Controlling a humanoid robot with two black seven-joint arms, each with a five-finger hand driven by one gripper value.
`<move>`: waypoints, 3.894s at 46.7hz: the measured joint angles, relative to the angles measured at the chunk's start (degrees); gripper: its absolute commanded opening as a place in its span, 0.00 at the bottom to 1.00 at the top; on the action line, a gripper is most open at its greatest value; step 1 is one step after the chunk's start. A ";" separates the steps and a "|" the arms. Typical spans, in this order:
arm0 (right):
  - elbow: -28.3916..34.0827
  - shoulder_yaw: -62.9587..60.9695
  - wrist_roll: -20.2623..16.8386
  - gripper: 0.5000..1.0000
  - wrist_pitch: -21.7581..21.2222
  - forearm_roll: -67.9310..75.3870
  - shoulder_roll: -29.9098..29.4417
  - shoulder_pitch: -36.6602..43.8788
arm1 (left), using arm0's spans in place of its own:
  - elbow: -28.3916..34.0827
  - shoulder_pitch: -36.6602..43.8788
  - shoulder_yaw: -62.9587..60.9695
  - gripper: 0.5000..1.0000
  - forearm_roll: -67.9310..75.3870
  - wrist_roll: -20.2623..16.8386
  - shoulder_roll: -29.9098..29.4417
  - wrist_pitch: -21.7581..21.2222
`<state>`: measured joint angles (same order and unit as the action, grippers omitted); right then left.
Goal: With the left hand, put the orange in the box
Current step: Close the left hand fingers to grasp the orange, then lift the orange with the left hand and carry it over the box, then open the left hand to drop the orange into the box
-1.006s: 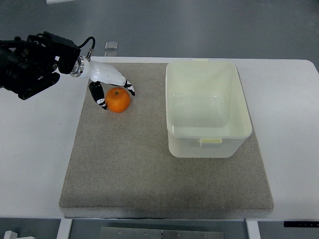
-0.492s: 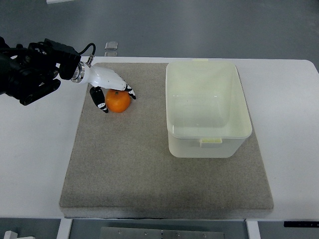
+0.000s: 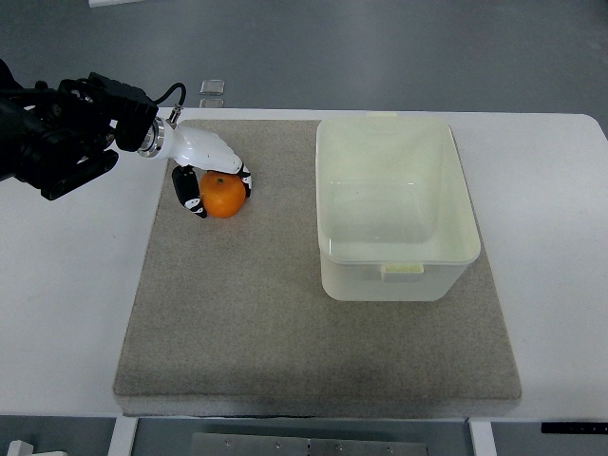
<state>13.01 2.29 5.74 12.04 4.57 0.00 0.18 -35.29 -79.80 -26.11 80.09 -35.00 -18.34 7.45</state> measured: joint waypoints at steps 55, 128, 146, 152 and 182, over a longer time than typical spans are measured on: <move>0.00 0.00 -0.02 0.89 0.00 0.00 0.00 0.00 | -0.04 -9.00 5.08 0.00 -2.44 0.00 0.50 -0.59; 0.00 0.00 -0.02 0.89 0.00 0.00 0.00 0.00 | -1.85 -14.25 11.44 0.00 -4.51 0.00 17.19 -0.43; 0.00 0.00 -0.01 0.89 0.00 0.00 0.00 0.00 | -2.00 -12.66 12.17 0.41 -7.37 0.00 17.04 -0.87; 0.00 0.00 -0.01 0.89 0.00 0.00 0.00 0.00 | -1.98 -12.54 12.17 0.54 -7.65 0.00 16.78 -0.87; 0.00 0.00 -0.03 0.89 0.00 0.00 0.00 0.00 | -1.97 -12.13 12.14 0.86 -8.03 0.00 16.49 -0.87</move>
<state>13.01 2.29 5.71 12.04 4.57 0.00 0.18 -37.26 -91.94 -13.97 72.06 -35.00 -1.85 6.59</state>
